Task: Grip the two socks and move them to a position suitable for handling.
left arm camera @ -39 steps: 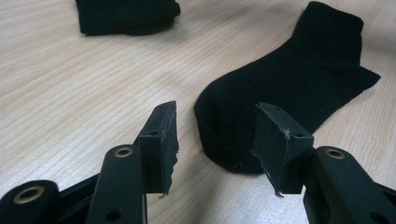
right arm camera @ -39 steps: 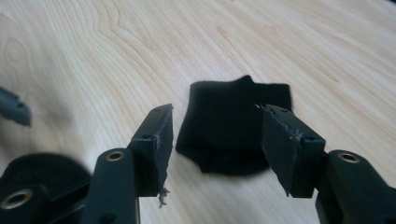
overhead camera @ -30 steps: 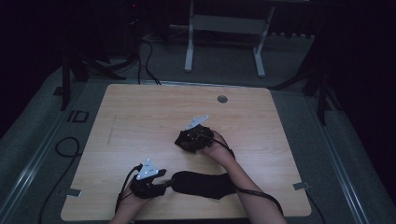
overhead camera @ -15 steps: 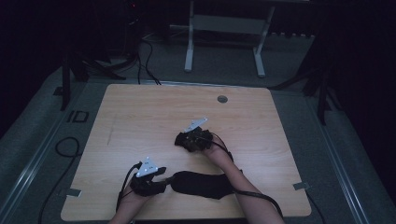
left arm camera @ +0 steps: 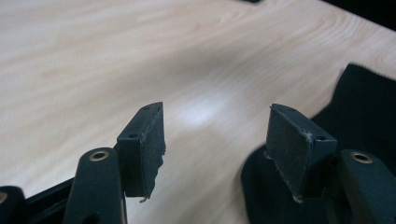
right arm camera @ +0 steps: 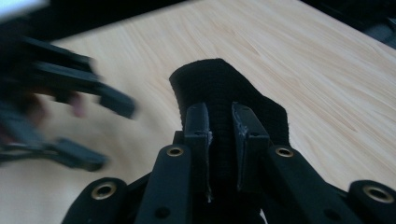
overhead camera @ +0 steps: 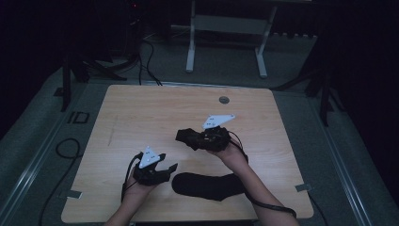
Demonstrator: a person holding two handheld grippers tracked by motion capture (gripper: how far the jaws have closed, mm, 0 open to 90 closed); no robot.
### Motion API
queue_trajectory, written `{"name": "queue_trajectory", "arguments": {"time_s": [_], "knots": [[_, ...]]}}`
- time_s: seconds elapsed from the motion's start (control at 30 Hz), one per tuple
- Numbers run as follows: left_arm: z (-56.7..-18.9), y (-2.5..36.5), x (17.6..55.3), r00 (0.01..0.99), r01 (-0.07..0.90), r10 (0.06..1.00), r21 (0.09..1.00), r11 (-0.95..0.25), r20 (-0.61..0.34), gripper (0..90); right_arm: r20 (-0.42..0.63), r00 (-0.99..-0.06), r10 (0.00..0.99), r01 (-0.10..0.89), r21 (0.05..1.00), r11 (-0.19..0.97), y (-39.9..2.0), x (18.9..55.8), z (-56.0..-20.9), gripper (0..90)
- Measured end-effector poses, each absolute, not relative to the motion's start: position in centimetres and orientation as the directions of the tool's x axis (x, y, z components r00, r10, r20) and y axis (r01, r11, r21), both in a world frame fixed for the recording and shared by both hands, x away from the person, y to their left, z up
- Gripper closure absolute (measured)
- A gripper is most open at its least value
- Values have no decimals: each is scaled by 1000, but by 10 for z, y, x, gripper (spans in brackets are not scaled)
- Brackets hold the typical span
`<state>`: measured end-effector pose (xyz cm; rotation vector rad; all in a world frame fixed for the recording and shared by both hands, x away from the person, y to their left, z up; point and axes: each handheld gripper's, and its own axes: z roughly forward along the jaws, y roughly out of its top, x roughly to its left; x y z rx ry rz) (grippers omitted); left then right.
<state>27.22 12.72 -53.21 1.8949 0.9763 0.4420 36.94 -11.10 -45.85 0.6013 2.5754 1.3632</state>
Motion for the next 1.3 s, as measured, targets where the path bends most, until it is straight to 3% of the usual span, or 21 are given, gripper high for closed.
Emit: {"name": "queue_trajectory", "arguments": {"time_s": [0.33,0.5,0.7,0.93,1.07,1.13,1.3], "knots": [[-508,95,286,658,345,753,885,-312,10,408,32,-926,375,233,832,504,-115,348,-450,779],[-507,101,291,612,324,789,894,-311,53,407,40,-936,349,222,838,498,-121,341,-448,778],[-501,106,290,643,250,756,901,-355,120,413,32,-948,317,207,818,537,-124,334,-452,778],[-498,102,290,693,224,712,906,-359,110,603,57,-946,318,227,818,529,-125,336,-455,777],[-498,102,289,712,224,697,912,-344,88,844,56,-944,324,230,815,531,-126,337,-456,777],[-497,101,288,717,256,695,907,-334,54,888,51,-942,331,231,816,531,-128,338,-457,776],[-495,96,283,704,241,701,891,-384,112,899,38,-937,347,229,816,530,-131,339,-459,776]]}}
